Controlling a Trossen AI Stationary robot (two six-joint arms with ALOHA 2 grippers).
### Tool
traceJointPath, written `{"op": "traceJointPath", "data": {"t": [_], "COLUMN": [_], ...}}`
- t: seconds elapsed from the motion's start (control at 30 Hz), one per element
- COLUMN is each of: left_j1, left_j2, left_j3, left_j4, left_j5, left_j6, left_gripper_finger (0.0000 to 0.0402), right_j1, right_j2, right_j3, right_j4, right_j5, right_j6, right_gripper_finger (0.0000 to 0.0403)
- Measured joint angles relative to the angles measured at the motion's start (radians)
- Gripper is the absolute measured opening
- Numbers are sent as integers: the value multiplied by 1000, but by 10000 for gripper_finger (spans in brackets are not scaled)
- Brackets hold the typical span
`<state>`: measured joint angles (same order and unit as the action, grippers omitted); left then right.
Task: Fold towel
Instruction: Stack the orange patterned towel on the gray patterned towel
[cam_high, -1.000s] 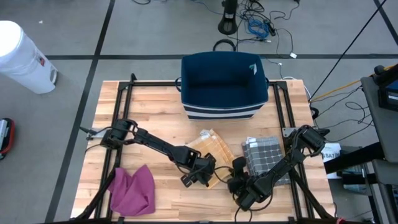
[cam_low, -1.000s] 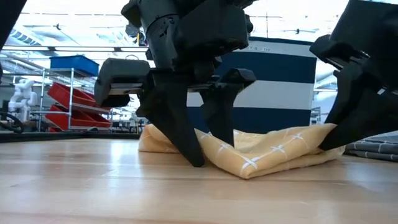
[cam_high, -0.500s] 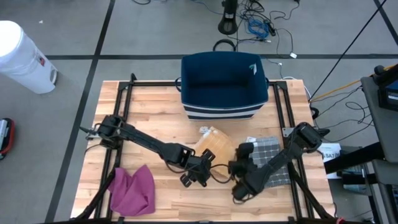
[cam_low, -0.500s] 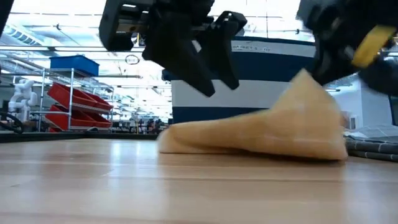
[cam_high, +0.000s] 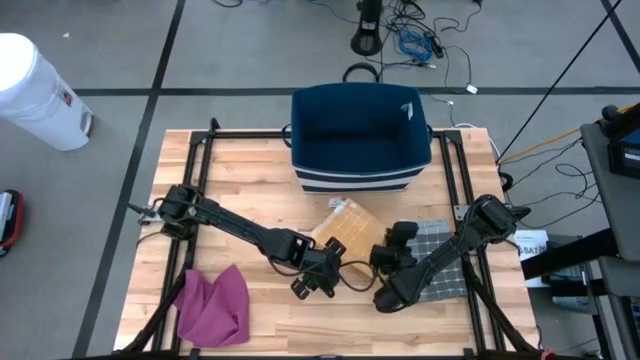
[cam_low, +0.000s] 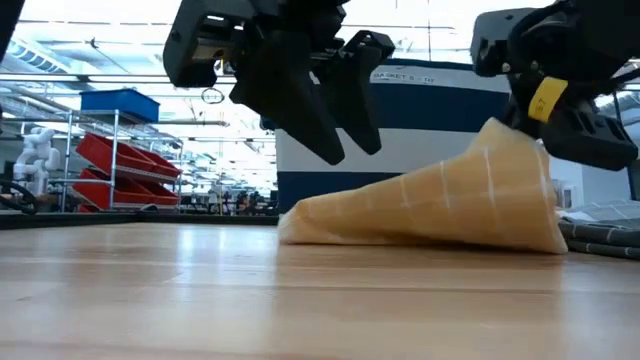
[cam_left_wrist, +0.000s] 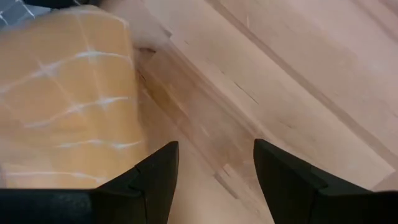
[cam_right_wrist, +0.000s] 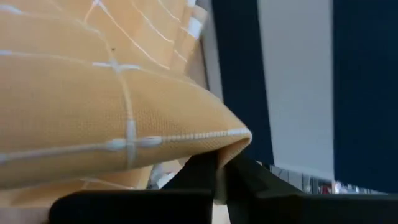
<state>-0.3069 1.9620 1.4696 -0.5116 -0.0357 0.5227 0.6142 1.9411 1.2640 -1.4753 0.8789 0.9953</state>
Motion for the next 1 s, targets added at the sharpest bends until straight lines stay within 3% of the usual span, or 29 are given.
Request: {"op": "traceJointPath", "data": {"t": [0.17, 0.4, 0.53, 0.7, 1.0], "left_j1": [-1, -4, -4, -3, 20], "left_j2": [2, 2, 2, 2, 14], "left_j3": [0, 0, 0, 0, 0], "left_j4": [5, 6, 8, 8, 60], "left_j5": [0, 8, 29, 31, 64], "left_j6": [-1, -18, -19, -19, -17], "left_gripper_finger": [213, 213, 213, 213, 213], "right_j1": [-13, -12, -6, 23, 131], "right_j2": [-1, -1, -2, -3, -4], "right_j3": [-25, -86, -95, -88, 2], "right_j4": [-13, -29, -90, -96, -95], "right_j5": [-30, -152, -193, -228, -254], "right_j6": [48, 122, 215, 278, 338], "right_gripper_finger": [53, 183, 233, 239, 199]}}
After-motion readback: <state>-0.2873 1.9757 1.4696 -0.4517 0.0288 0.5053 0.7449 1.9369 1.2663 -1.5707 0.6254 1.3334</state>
